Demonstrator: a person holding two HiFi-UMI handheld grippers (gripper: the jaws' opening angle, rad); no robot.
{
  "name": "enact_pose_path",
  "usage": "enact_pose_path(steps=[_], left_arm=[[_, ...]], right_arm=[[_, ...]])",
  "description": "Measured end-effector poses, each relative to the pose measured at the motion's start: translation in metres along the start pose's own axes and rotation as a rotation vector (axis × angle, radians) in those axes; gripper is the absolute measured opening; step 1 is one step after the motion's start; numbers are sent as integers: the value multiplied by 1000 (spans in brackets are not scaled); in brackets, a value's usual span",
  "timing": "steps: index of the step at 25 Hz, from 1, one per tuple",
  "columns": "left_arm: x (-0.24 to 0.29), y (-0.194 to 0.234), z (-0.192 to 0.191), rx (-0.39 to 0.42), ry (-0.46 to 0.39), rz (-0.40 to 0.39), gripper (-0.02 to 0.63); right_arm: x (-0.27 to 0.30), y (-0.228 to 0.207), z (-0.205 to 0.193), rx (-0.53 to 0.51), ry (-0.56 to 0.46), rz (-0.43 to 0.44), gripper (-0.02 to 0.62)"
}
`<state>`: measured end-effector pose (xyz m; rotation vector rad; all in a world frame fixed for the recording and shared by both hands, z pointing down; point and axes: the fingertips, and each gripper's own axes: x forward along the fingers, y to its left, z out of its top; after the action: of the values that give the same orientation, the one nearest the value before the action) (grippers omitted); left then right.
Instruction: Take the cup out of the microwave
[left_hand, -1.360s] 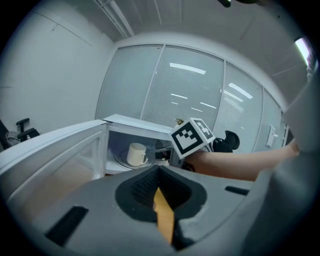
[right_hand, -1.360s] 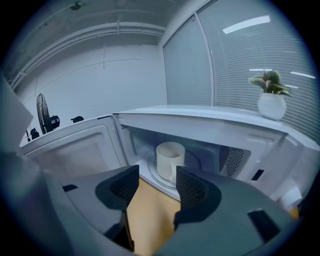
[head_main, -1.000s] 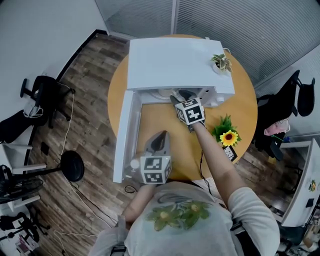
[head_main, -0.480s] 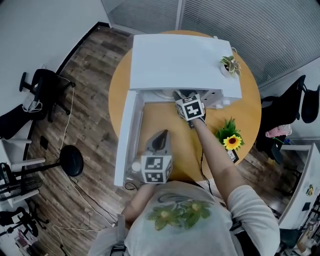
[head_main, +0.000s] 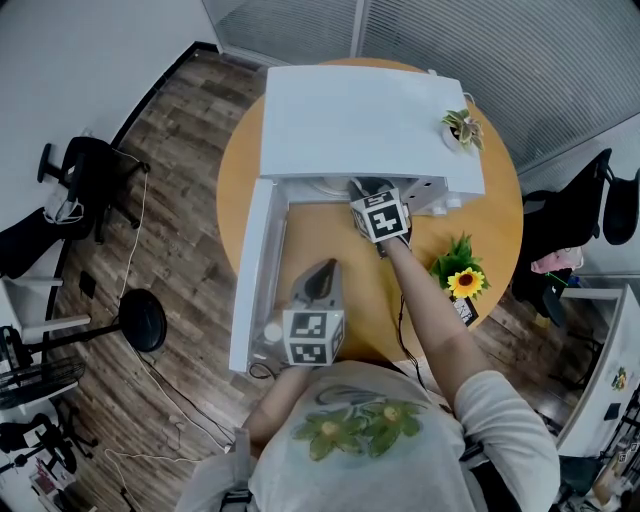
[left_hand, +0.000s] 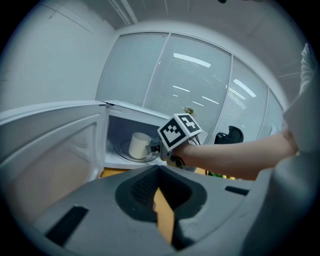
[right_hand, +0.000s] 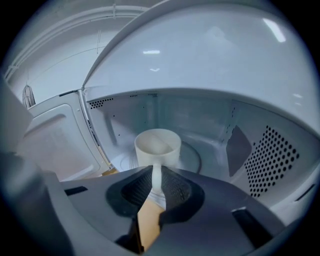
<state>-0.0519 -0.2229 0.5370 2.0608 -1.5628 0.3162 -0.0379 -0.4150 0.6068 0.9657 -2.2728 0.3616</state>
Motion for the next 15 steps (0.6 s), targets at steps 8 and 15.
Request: enact_pose_path(steps=[8, 15], left_arm=[[-3, 2, 1, 0, -8, 4, 3], [-9, 5, 9, -2, -34, 16, 3]], right_arm=[[-12, 4, -2, 10, -2, 10, 61], [-28, 14, -7, 14, -11, 29, 61]])
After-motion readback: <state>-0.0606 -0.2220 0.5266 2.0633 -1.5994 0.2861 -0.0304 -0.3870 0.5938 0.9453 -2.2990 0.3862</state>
